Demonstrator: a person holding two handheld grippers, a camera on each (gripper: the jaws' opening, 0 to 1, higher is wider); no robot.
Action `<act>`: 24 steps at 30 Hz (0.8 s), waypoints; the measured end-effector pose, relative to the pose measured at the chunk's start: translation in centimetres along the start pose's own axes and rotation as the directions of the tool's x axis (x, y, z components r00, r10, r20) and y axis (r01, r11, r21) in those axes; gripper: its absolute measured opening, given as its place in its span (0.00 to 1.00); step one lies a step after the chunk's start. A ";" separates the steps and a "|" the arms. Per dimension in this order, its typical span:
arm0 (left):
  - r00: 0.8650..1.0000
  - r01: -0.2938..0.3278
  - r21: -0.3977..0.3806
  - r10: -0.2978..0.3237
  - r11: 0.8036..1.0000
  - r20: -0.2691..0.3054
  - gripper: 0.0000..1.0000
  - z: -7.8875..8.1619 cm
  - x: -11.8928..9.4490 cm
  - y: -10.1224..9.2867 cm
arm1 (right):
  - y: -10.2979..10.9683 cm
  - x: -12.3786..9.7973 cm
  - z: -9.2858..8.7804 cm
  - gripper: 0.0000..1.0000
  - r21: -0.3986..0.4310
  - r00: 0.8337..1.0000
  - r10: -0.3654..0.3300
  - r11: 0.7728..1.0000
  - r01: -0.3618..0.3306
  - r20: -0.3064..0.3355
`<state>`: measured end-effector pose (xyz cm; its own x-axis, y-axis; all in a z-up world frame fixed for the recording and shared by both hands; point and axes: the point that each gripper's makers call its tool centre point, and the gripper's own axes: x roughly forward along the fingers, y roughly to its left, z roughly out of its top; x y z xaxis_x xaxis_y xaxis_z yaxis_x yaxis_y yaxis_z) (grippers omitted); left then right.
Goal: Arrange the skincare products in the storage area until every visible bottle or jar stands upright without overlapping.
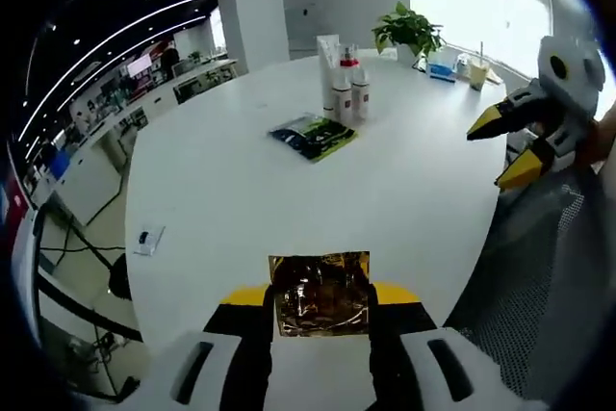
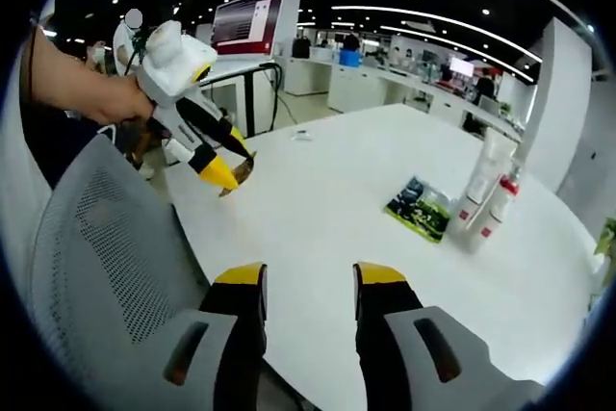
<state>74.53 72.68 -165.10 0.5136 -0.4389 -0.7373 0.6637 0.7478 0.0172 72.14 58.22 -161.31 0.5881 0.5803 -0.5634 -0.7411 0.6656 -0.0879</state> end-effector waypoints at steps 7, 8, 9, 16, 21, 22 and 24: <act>0.999 0.014 0.030 -0.015 0.999 0.035 0.39 0.8 -0.1 -2.5 | 0.6 0.1 -0.3 0.34 0.014 0.999 0.032 0.999 -0.032 -0.012; 0.999 0.016 0.041 -0.018 0.999 0.048 0.39 1.0 -0.2 -2.9 | 0.6 0.0 0.0 0.34 0.032 0.999 0.033 0.999 -0.033 0.009; 0.998 0.016 0.051 -0.018 0.999 0.055 0.39 1.1 -0.2 -3.1 | 0.7 0.0 0.3 0.35 0.046 0.999 0.035 0.998 -0.036 0.026; 0.995 0.000 0.110 -0.011 0.994 0.099 0.39 1.2 -0.7 -4.4 | 0.5 -0.5 1.8 0.40 0.163 0.992 0.051 0.984 -0.070 0.118; 0.991 -0.002 0.130 -0.015 0.991 0.133 0.39 1.2 -0.9 -5.7 | 0.2 -0.9 2.5 0.42 0.234 0.985 0.058 0.968 -0.095 0.163; 0.991 0.002 0.135 -0.020 0.991 0.133 0.39 1.1 -0.9 -6.0 | 0.2 -1.0 2.5 0.41 0.248 0.985 0.059 0.964 -0.100 0.165; 0.991 0.017 0.197 -0.043 0.980 0.130 0.39 0.8 -0.6 -7.1 | 0.3 -1.2 3.3 0.35 0.294 0.974 0.068 0.947 -0.131 0.216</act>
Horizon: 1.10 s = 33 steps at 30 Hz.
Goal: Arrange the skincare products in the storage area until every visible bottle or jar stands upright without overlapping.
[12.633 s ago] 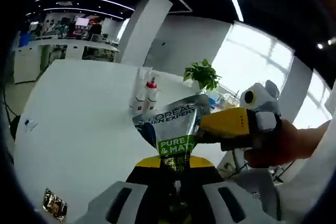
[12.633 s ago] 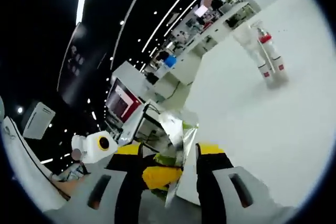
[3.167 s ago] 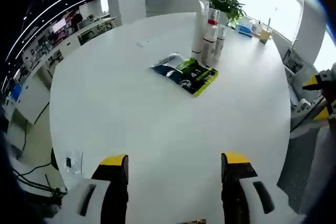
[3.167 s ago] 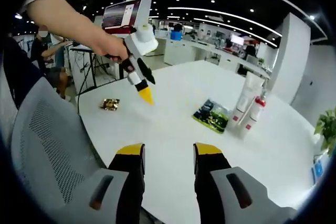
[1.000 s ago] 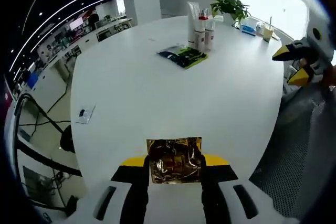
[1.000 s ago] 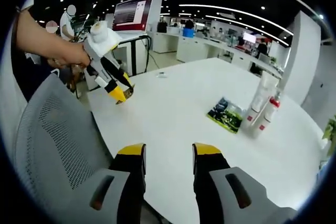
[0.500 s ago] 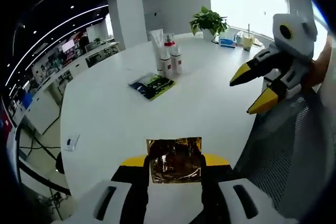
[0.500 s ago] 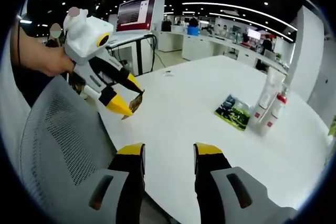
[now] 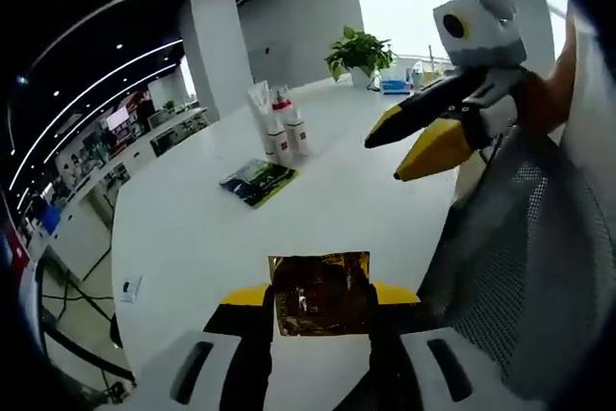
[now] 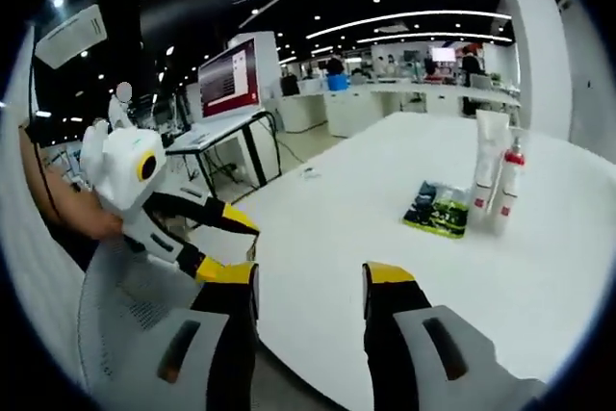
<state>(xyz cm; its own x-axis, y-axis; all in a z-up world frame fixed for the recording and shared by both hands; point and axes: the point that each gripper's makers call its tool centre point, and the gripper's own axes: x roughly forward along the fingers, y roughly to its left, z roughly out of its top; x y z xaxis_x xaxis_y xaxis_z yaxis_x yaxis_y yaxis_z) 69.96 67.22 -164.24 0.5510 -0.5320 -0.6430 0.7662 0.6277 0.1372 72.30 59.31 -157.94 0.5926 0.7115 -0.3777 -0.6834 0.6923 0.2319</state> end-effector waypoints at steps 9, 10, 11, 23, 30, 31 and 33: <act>0.999 0.013 0.107 -0.017 0.994 0.036 0.39 1.5 0.0 -1.3 | 2.1 0.2 -1.4 0.16 0.057 0.992 0.097 0.994 -0.093 -0.078; 0.999 0.013 0.118 -0.017 0.993 0.038 0.39 1.6 -0.1 -1.5 | 2.2 0.4 -1.6 0.16 0.065 0.990 0.108 0.993 -0.102 -0.086; 0.999 0.017 0.125 -0.022 0.992 0.041 0.39 1.7 0.0 -1.7 | 2.5 0.3 -1.9 0.17 0.102 0.987 0.126 0.988 -0.116 -0.103; 0.995 0.054 0.262 -0.074 0.964 0.069 0.39 2.9 0.2 -4.6 | 4.4 0.7 -3.3 0.15 0.144 0.961 0.222 0.969 -0.199 -0.167; 0.989 0.062 0.315 -0.101 0.947 0.108 0.39 3.4 -0.1 -5.5 | 4.7 0.7 -4.0 0.09 0.140 0.949 0.239 0.967 -0.213 -0.205; 0.988 0.061 0.322 -0.103 0.945 0.114 0.39 3.6 -0.1 -5.6 | 4.8 0.7 -4.1 0.08 0.151 0.946 0.245 0.965 -0.217 -0.210; 0.987 0.058 0.332 -0.104 0.942 0.124 0.39 3.7 -0.1 -5.7 | 4.7 0.6 -4.2 0.06 0.150 0.947 0.242 0.965 -0.214 -0.212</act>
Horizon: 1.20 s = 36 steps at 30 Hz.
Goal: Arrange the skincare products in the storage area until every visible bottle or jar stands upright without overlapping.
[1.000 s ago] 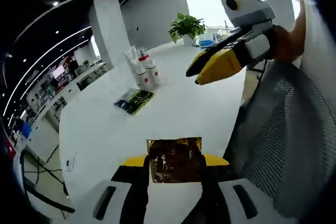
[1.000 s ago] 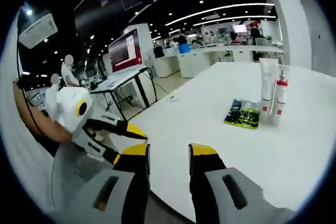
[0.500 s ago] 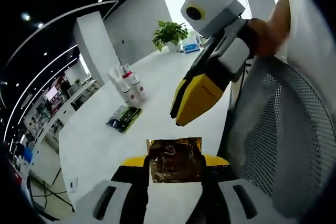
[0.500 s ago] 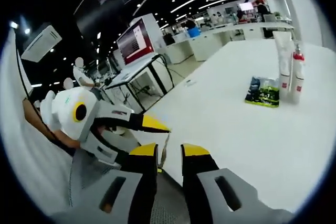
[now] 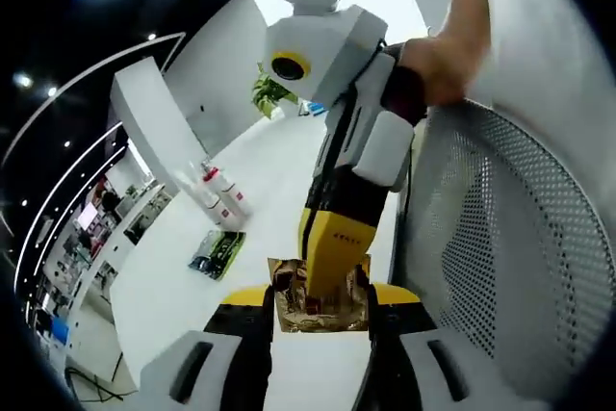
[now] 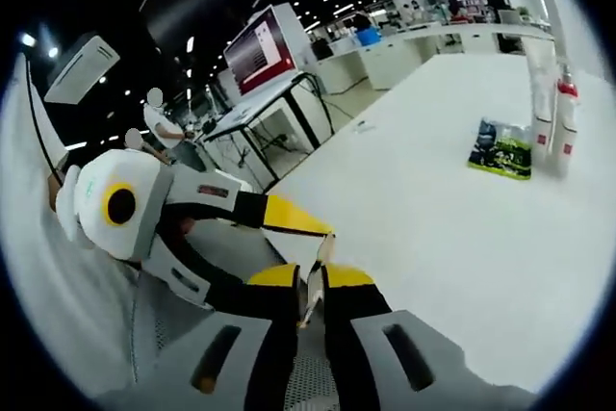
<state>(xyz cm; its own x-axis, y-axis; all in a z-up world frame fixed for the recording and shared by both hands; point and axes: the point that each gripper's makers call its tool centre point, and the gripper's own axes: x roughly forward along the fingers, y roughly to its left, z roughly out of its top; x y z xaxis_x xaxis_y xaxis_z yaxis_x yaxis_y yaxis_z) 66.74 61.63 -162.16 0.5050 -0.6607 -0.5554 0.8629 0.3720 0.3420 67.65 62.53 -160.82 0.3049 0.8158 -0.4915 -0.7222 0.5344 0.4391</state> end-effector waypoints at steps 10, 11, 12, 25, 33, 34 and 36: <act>0.997 0.001 -0.158 0.012 0.988 0.079 0.40 0.7 -0.5 1.0 | -0.6 -1.1 1.1 0.00 0.050 0.998 -0.015 0.999 0.012 0.061; 0.996 0.007 -0.191 0.009 0.982 0.085 0.41 0.9 -0.7 1.2 | -0.7 -1.2 1.2 0.00 0.052 0.998 -0.017 0.999 0.013 0.069; 0.996 0.018 -0.230 0.003 0.973 0.091 0.41 0.9 -0.8 1.3 | -0.8 -1.2 1.4 0.00 0.055 0.997 -0.024 0.998 0.020 0.075; 0.983 0.104 -0.566 0.003 0.818 0.183 0.42 1.4 -1.7 3.0 | -2.0 -3.3 4.5 0.00 0.170 0.968 -0.034 0.985 -0.009 0.250; 0.952 0.257 -0.661 -0.069 0.705 0.297 0.28 2.9 -2.5 2.2 | 0.3 -4.2 5.8 0.00 0.214 0.939 0.120 0.957 -0.197 0.323; 0.944 0.290 -0.665 -0.092 0.688 0.316 0.27 3.2 -2.5 1.9 | 0.4 -4.2 5.7 0.00 0.206 0.940 0.127 0.958 -0.199 0.318; 0.934 0.325 -0.671 -0.115 0.666 0.339 0.24 3.5 -2.7 1.6 | 0.8 -4.1 5.7 0.00 0.204 0.937 0.145 0.955 -0.216 0.318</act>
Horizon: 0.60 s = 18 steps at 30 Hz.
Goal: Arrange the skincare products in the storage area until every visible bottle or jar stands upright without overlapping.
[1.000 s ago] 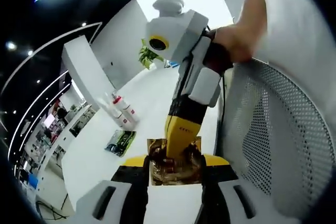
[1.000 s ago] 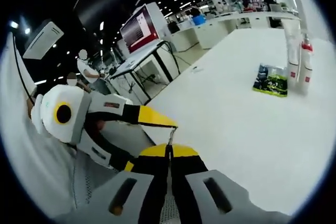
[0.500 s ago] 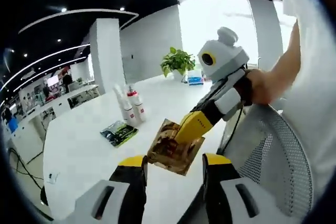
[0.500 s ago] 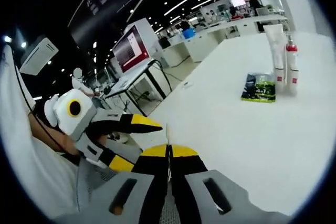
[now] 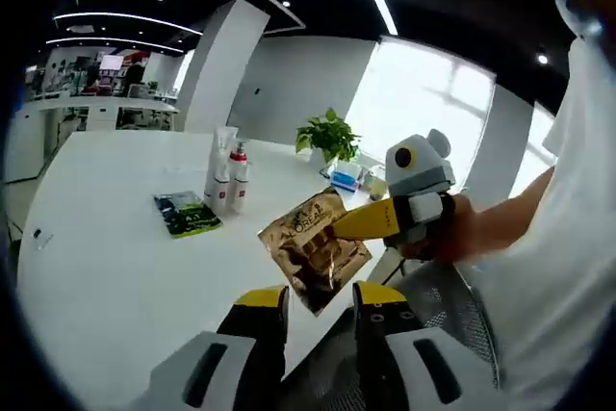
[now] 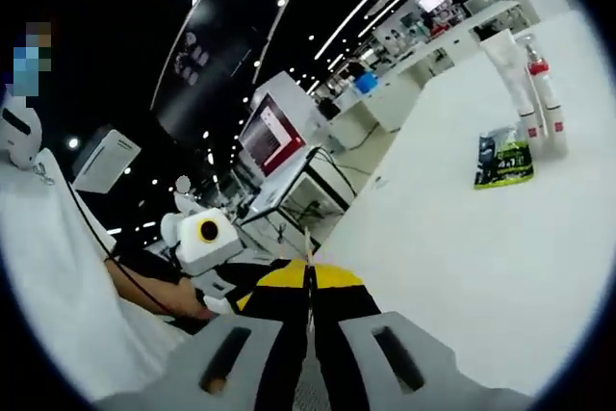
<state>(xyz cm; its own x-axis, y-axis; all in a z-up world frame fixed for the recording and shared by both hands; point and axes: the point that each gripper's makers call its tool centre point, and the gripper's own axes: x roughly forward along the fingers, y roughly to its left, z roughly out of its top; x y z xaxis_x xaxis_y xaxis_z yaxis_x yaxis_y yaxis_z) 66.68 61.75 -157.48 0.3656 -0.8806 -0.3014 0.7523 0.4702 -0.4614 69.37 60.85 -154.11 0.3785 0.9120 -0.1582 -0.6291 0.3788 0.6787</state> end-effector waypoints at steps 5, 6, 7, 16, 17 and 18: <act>0.999 0.012 -0.072 -0.009 0.997 0.046 0.11 0.8 -0.7 0.5 | -0.1 -0.3 0.3 0.00 0.017 1.000 0.013 1.000 -0.014 0.015; 0.999 0.016 -0.082 -0.012 0.997 0.049 0.09 0.8 -0.7 0.5 | -0.1 -0.3 0.3 0.00 0.019 1.000 0.014 1.000 -0.014 0.019; 0.999 0.021 -0.093 -0.016 0.995 0.051 0.07 0.8 -0.8 0.5 | -0.1 -0.3 0.4 0.00 0.018 1.000 0.013 1.000 -0.013 0.021; 0.994 0.097 -0.194 -0.087 0.976 0.059 0.00 0.7 -1.1 0.0 | -0.1 -0.2 -0.2 0.04 -0.026 1.000 0.006 1.000 -0.006 -0.004; 0.994 0.100 -0.208 -0.088 0.973 0.068 0.00 0.8 -1.2 0.1 | -0.1 -0.2 -0.2 0.06 -0.037 1.000 -0.004 0.999 0.004 0.002; 0.994 0.099 -0.211 -0.086 0.973 0.068 0.00 0.8 -1.2 0.2 | -0.1 -0.2 -0.2 0.08 -0.049 1.000 -0.009 0.999 0.009 0.002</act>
<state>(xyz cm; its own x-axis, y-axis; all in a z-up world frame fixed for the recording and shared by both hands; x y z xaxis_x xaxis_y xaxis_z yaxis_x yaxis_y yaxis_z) 66.78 62.88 -156.55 0.3354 -0.9199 -0.2032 0.6525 0.3824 -0.6542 69.28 60.69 -154.28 0.3855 0.9083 -0.1623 -0.6581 0.3940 0.6417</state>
